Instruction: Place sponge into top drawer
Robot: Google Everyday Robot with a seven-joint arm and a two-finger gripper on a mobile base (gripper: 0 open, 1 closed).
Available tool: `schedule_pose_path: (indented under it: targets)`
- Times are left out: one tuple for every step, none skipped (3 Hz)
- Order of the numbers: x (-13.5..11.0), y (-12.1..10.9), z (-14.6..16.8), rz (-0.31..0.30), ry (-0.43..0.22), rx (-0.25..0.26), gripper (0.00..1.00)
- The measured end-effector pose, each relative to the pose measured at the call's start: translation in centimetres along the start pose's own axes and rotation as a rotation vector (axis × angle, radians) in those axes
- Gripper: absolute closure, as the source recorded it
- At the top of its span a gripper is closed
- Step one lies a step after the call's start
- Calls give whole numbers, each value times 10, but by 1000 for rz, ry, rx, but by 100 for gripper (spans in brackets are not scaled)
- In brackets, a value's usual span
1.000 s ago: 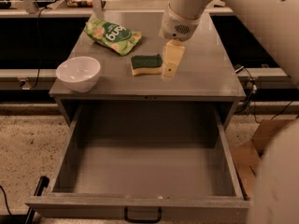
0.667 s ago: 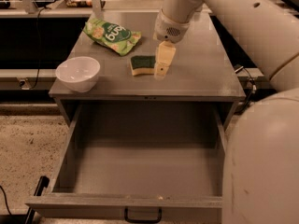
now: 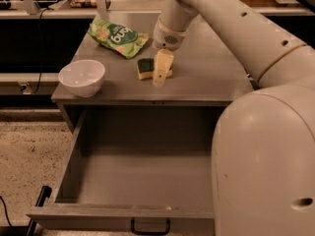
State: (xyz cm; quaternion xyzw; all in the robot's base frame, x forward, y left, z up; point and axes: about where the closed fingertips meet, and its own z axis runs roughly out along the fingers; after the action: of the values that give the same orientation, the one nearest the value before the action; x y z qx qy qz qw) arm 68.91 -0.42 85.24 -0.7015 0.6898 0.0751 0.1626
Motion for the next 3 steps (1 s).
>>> schedule_pose_path:
  targets:
    - [-5, -1, 14, -5, 8, -22, 19]
    - [-5, 1, 21, 0, 17, -39, 43]
    - [-9, 11, 17, -17, 10, -49, 67]
